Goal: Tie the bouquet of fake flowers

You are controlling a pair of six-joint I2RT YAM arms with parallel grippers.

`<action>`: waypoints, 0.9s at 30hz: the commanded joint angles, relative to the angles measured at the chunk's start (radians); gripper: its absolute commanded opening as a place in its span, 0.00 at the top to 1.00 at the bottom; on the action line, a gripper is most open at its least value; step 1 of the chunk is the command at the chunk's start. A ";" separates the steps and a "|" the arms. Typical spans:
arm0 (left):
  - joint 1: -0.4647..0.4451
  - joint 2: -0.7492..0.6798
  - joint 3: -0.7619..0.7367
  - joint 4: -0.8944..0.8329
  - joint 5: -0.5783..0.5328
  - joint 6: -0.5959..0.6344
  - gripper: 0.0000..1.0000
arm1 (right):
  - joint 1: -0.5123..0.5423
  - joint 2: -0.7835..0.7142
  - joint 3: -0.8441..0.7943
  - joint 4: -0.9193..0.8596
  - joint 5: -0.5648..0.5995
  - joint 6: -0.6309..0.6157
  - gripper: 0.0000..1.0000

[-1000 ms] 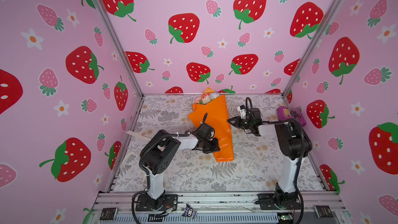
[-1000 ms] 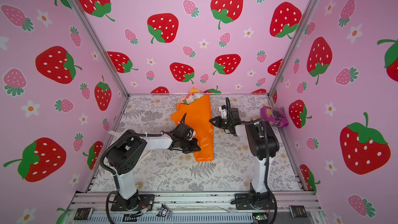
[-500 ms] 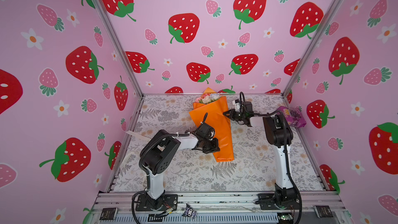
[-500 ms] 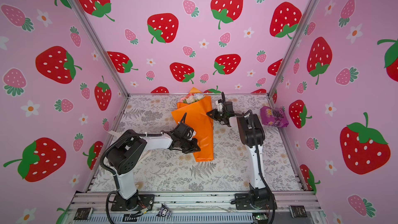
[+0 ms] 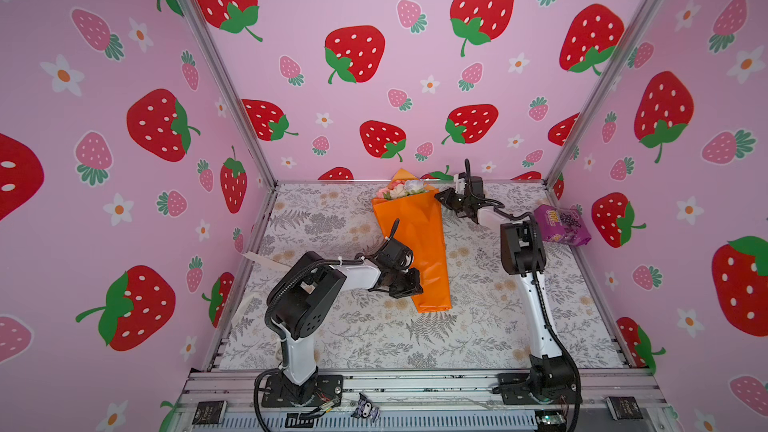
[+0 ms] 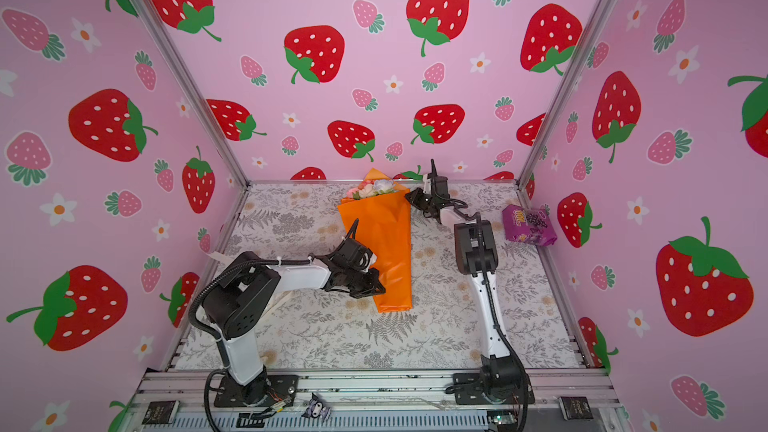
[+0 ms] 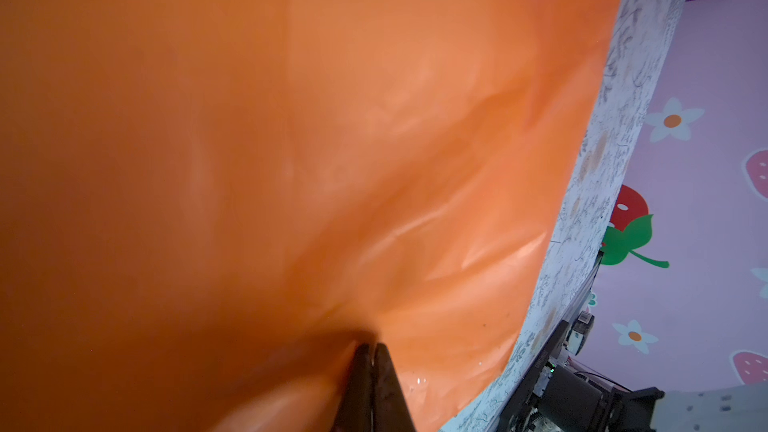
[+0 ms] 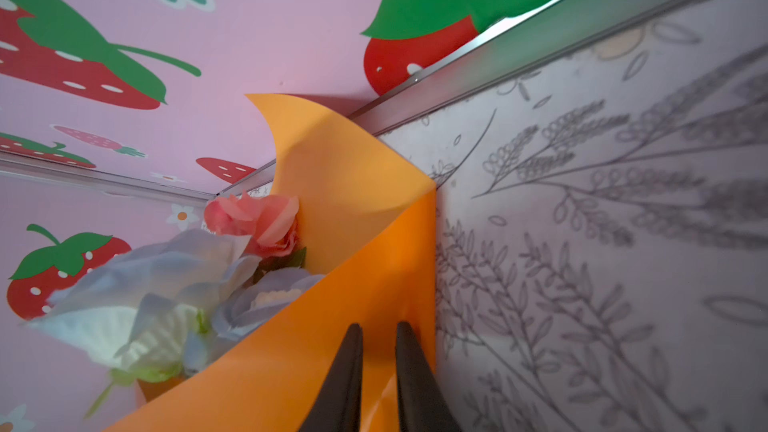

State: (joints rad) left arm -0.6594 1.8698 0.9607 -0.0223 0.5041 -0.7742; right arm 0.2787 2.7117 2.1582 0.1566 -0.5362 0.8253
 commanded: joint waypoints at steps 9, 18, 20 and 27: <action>-0.003 -0.121 -0.033 -0.086 -0.068 0.033 0.78 | -0.032 -0.195 0.046 -0.259 -0.114 -0.149 0.68; 0.073 -0.292 -0.010 -0.152 -0.156 0.030 0.37 | -0.022 -0.727 -0.738 -0.121 -0.082 -0.273 0.52; 0.121 -0.282 -0.010 -0.149 -0.145 0.015 0.31 | -0.016 -0.777 -0.840 -0.107 -0.089 -0.280 0.51; 0.235 -0.153 0.036 -0.064 -0.048 -0.049 0.20 | 0.027 -0.821 -1.062 -0.023 -0.126 -0.258 0.50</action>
State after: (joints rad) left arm -0.4355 1.6745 0.9455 -0.1066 0.4152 -0.7902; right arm 0.2817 1.8900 1.1305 0.0887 -0.6277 0.5823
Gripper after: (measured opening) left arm 0.796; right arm 0.500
